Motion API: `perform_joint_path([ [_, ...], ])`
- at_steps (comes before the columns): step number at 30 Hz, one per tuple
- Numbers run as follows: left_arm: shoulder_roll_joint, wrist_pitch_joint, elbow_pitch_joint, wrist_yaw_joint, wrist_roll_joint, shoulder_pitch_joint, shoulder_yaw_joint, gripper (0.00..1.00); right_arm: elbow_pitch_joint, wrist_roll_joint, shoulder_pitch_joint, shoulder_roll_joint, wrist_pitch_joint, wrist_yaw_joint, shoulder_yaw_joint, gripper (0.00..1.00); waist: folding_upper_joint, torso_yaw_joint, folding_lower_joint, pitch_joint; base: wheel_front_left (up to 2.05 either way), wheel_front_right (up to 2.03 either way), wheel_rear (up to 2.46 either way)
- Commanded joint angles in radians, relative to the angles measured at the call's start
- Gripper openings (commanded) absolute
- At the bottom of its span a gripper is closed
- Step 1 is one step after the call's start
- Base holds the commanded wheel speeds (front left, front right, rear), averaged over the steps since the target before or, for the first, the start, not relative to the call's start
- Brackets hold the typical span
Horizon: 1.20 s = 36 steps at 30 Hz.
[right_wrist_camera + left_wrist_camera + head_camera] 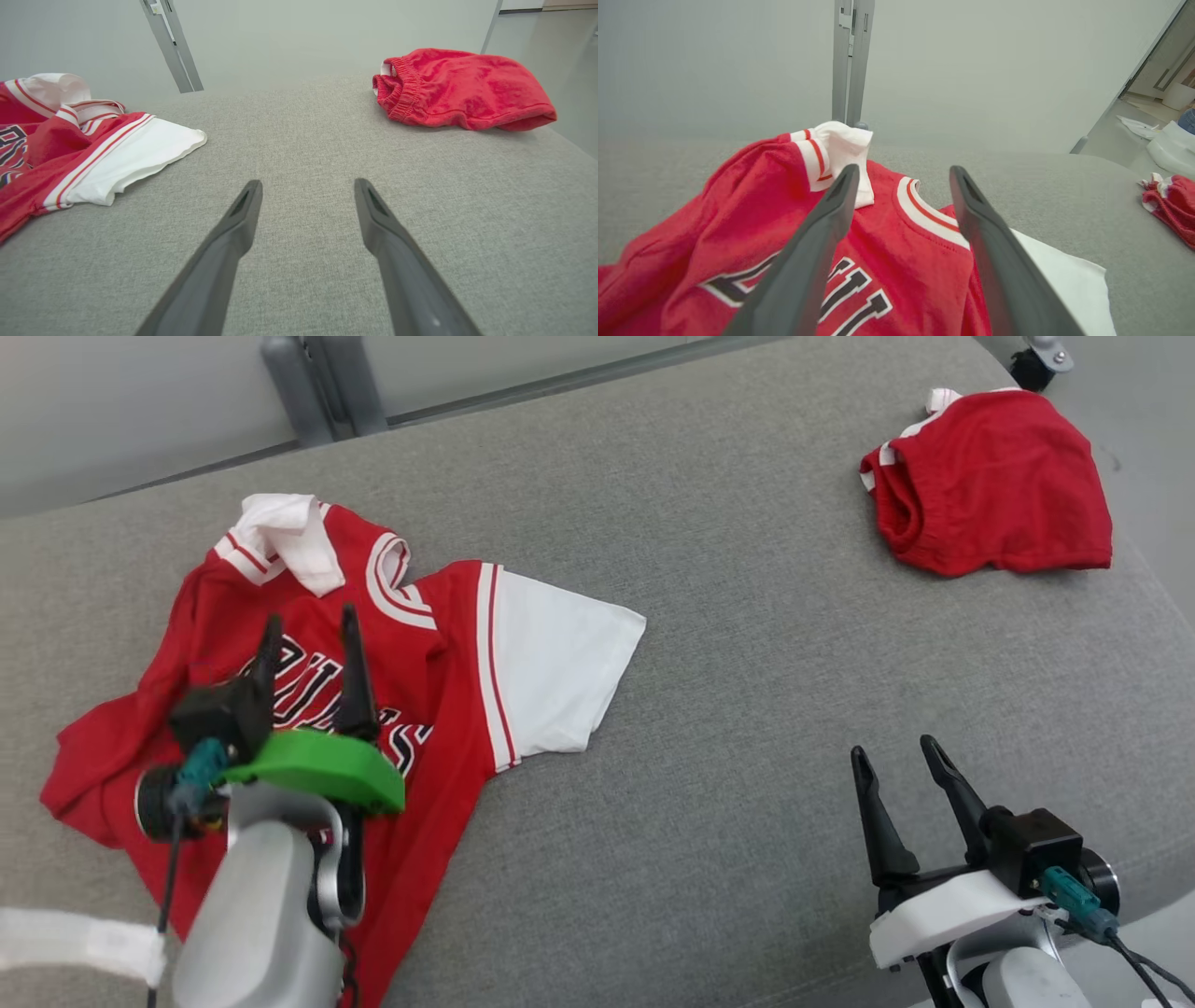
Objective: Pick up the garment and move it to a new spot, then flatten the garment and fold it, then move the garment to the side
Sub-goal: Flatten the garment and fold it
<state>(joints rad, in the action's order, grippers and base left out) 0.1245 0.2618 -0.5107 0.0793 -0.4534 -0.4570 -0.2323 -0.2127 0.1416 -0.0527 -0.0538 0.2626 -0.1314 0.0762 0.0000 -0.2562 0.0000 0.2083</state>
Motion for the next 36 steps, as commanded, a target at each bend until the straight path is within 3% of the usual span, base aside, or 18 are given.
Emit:
perform_joint_path([
  [1, -0.002, 0.003, 0.043, 0.016, 0.033, 0.075, 0.006, 1.00, 0.011, -0.010, 0.012, -0.010, 0.003, 0.002, -0.007, 1.00, 0.0000, 0.086, 0.0000, -0.085, 0.00, 0.00, 0.00],
  [6, -0.033, 0.003, 0.230, 0.025, 0.118, 0.333, 0.016, 1.00, 0.036, -0.028, 0.042, -0.030, 0.003, 0.002, -0.037, 1.00, 0.0000, 0.169, 0.0000, -0.158, 0.00, 0.00, 0.00],
  [15, -0.047, 0.003, 0.401, -0.036, 0.251, 0.601, 0.088, 1.00, 0.040, -0.042, 0.079, -0.047, 0.003, 0.002, -0.057, 1.00, 0.0000, 0.278, 0.0000, -0.212, 0.00, 0.00, 0.00],
  [28, -0.070, 0.002, 0.420, -0.090, 0.298, 0.685, 0.194, 1.00, 0.008, -0.035, 0.099, -0.035, 0.003, 0.002, -0.049, 1.00, 0.0000, 0.292, 0.0000, -0.225, 0.00, 0.00, 0.00],
  [36, -0.072, -0.026, 0.314, -0.108, 0.279, 0.648, 0.136, 1.00, -0.029, 0.019, -0.038, -0.069, 0.003, 0.002, -0.022, 1.00, 0.0000, 0.303, 0.0000, -0.142, 0.00, 0.00, 0.00],
])
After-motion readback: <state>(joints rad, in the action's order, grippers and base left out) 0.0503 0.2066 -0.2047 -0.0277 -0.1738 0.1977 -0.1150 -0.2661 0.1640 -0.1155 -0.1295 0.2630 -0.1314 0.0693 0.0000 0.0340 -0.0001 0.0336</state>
